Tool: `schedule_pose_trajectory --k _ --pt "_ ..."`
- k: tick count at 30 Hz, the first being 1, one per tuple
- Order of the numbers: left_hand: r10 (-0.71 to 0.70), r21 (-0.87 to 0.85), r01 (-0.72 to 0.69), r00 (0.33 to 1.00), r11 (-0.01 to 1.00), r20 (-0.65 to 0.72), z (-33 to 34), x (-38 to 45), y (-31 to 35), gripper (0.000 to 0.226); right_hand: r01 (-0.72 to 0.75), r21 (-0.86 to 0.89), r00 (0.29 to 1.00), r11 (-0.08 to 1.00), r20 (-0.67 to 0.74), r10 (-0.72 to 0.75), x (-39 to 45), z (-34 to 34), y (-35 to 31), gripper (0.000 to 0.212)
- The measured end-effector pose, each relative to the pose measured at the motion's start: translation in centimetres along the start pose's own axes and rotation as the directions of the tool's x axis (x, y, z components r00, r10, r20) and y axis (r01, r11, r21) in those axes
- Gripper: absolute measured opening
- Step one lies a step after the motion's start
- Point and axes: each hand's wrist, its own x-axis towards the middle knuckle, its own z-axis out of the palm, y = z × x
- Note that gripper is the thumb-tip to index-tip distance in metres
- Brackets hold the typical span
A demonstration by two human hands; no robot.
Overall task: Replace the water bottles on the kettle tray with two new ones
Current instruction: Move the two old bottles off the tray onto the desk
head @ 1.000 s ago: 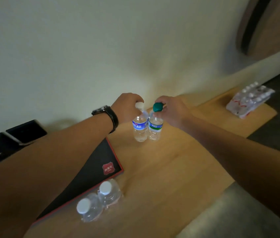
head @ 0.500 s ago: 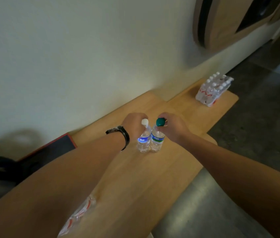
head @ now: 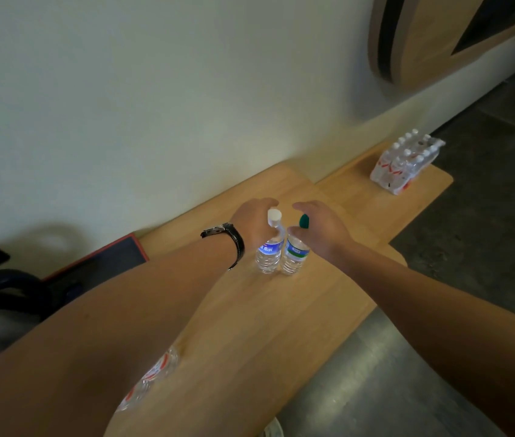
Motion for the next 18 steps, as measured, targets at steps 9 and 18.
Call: schedule_pose_trajectory --k 9,18 --pt "-0.071 0.06 0.077 0.994 0.995 -0.088 -5.4 -6.0 -3.2 0.047 0.385 -0.021 0.92 0.923 0.09 -0.382 -0.9 2.5 -8.9 0.038" --pt "-0.293 0.03 0.304 0.936 0.952 -0.194 -10.0 -19.0 -8.4 0.025 0.639 0.088 0.715 0.764 0.3 -0.632 -6.4 8.0 -17.8 0.036"
